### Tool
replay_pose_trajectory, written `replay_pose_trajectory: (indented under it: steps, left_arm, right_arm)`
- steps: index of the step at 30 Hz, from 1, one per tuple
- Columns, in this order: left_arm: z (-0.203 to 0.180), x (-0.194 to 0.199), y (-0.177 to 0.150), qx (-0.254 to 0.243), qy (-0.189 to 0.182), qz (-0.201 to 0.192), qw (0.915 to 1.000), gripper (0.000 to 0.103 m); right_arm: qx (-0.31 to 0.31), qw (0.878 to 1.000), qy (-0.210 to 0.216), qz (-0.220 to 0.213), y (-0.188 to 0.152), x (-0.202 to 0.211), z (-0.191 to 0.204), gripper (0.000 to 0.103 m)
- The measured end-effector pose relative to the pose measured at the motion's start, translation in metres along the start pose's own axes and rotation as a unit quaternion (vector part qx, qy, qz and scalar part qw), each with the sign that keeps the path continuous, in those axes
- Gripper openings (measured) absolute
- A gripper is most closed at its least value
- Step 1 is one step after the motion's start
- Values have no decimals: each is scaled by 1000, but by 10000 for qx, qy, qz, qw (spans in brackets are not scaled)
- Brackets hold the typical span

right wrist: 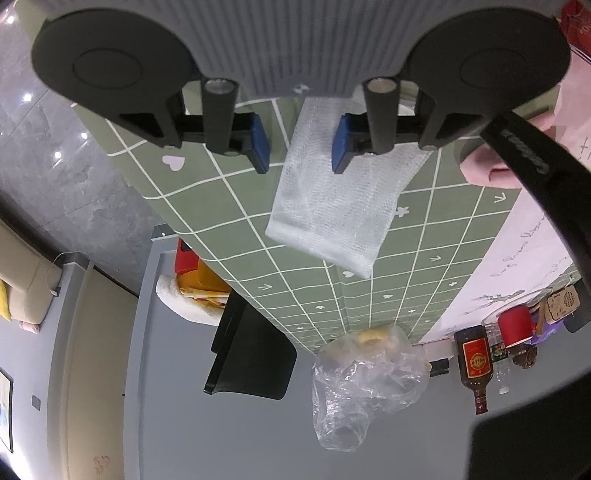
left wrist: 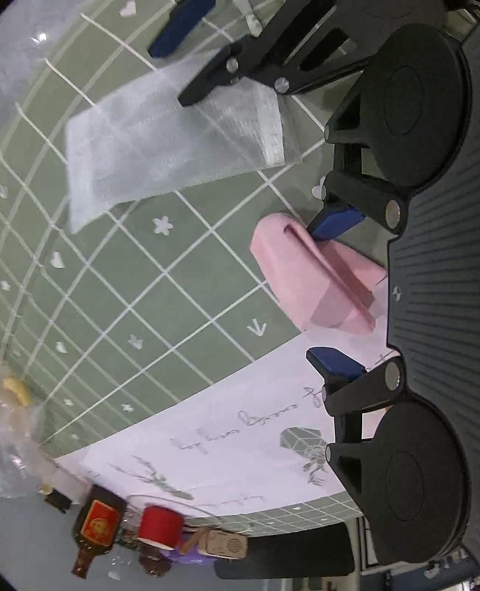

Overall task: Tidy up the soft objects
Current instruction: 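Grasp the pink cloth with the left gripper while the right grasps the white mesh bag, then carry the pink cloth and the mesh bag over the orange box with both grippers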

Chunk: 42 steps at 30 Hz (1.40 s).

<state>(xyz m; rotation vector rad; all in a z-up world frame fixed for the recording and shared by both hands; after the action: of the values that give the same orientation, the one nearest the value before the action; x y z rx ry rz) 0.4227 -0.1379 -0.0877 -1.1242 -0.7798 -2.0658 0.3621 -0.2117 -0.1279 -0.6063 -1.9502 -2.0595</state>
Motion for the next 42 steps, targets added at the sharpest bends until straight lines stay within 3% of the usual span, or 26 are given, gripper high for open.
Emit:
replay_pose_trajectory:
  steps: [4, 5, 6, 8, 10, 13, 16, 22, 31, 33, 34, 35, 36, 37, 38, 39, 42]
  left_arm:
    - [-1, 1, 3, -6, -95, -29, 10000, 69]
    - [-1, 1, 4, 42, -112, -34, 9999, 62]
    - [-1, 2, 3, 116, -188, -86, 9997, 37]
    - [-2, 2, 1, 284, -543, -139, 9980, 8]
    - [-3, 3, -1, 193, -601, -205, 9978, 8]
    - [18, 4, -4, 792, -771, -308, 9934, 7]
    - [39, 9, -13, 1260, -1156, -698, 9828, 7]
    - [49, 10, -18, 1747, -1606, -911, 9672, 7]
    - [57, 7, -23, 1954, -1730, -895, 9612, 7]
    - [58, 6, -23, 1981, -1699, -869, 9614, 7]
    - [57, 6, -23, 1967, -1697, -859, 9618, 7]
    - [58, 5, -23, 1953, -1697, -859, 9621, 7]
    - [57, 5, -23, 1946, -1684, -847, 9626, 7]
    - [57, 4, -23, 1947, -1672, -822, 9630, 7]
    - [57, 4, -23, 1952, -1672, -807, 9630, 7]
    - [57, 4, -23, 1965, -1678, -807, 9627, 7]
    - [59, 3, -22, 1976, -1716, -837, 9615, 7]
  right_arm:
    - [52, 10000, 9, 13, 0, -1, 2, 41]
    - [40, 10000, 50, 15, 0, -1, 2, 45]
    - [27, 9999, 141, 21, 0, -1, 2, 50]
    - [11, 9994, 329, 64, 0, -2, 1, 75]
    - [-14, 9991, 421, 97, 0, -3, 1, 81]
    - [-112, 9975, 672, 168, 0, -6, 0, 101]
    - [-65, 9981, 576, 187, 0, -7, 5, 101]
    - [169, 9991, 278, 269, 2, -15, 23, 101]
    - [186, 9994, 87, 291, 10, -35, 35, 100]
    - [206, 9994, 132, 254, 10, -34, 36, 96]
    - [229, 9995, 125, 183, 11, -31, 36, 81]
    - [258, 9996, 93, 95, 11, -28, 37, 58]
    - [294, 9996, 26, 43, 11, -26, 38, 47]
    - [345, 9994, -29, 19, 11, -26, 40, 30]
    - [441, 9990, 1, 3, 11, -25, 42, 8]
    - [544, 9985, -47, -1, 11, -25, 44, 1]
    - [426, 9991, 19, -11, 12, -25, 38, 0]
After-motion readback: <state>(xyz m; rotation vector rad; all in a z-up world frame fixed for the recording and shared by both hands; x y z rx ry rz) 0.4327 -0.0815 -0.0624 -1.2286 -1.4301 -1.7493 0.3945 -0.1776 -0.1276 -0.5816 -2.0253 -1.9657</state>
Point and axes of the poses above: each gripper's, at about its wrist camera, not at the fingertips, and x roughly against the way its jaws point, z to its left, y to its top, the point moved 1 cm from there along -x, roughly the way its jaws point, and after that the axes turned 8 degrees about -z, right-handed, at the moved point
